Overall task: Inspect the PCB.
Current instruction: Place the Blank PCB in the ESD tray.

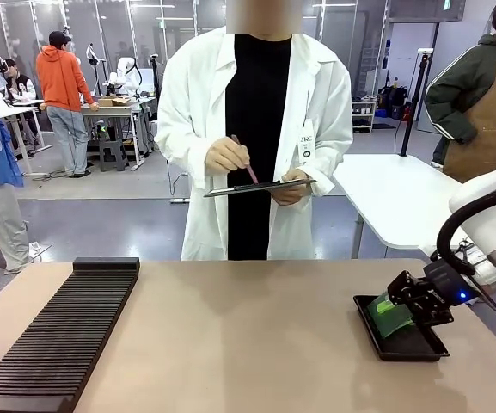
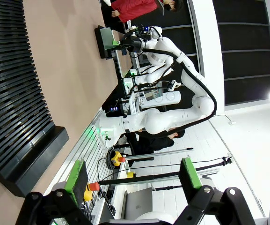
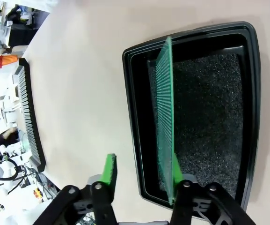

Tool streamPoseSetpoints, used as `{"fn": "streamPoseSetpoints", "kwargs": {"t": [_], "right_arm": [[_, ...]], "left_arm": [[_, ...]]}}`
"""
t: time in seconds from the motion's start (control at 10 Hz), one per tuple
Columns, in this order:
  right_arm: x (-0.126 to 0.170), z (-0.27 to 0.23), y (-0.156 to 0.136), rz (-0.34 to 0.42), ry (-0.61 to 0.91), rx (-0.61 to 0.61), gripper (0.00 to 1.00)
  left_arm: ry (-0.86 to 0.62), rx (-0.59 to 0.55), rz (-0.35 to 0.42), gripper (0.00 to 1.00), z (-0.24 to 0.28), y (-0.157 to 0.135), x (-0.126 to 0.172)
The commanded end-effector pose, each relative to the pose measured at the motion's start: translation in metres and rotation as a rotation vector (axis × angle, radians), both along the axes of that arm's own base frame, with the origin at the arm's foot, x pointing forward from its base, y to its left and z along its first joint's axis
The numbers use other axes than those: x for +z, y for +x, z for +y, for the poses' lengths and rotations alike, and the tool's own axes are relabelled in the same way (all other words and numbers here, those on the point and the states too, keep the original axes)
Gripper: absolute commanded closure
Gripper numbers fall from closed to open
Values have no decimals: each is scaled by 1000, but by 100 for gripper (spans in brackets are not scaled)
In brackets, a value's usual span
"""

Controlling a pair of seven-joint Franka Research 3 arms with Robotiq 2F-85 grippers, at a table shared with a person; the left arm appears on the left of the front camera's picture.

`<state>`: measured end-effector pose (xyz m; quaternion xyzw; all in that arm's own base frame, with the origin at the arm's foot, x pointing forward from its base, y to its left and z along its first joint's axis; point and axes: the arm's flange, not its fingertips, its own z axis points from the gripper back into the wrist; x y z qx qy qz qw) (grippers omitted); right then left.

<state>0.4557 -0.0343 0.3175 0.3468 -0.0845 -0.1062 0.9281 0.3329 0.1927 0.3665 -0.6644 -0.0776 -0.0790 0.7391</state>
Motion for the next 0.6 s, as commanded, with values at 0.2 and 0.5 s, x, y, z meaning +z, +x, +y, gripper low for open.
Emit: {"fn": "streamPoseSetpoints", "kwargs": {"t": [0.2, 0.5], "right_arm": [[22, 15, -21, 10, -116, -54, 9], [43, 16, -30, -22, -172, -96, 0]], "left_arm": [[12, -1, 5, 0, -1, -2, 2], [12, -1, 5, 0, -1, -2, 2]]}}
